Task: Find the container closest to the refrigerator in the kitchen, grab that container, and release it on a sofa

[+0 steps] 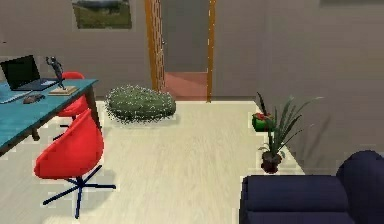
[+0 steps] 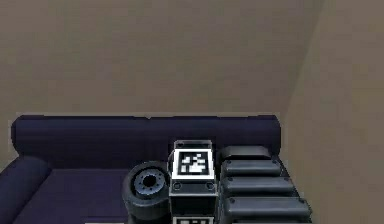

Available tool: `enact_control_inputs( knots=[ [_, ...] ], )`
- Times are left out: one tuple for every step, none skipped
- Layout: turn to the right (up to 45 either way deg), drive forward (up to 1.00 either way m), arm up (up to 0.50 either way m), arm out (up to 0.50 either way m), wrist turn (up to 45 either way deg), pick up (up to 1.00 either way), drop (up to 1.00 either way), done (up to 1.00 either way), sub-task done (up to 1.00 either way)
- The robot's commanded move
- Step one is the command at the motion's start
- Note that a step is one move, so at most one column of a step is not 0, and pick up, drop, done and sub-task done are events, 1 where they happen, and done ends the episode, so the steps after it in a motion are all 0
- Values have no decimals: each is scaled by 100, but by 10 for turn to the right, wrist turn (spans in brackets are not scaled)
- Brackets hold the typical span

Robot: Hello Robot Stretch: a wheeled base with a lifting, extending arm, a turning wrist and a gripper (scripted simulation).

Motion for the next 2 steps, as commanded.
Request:
enact_control_inputs(
  knots=[
    [0,5,0,0,0,0,0,0,0],
    [450,0,0,0,0,0,0,0,0]
  ],
)
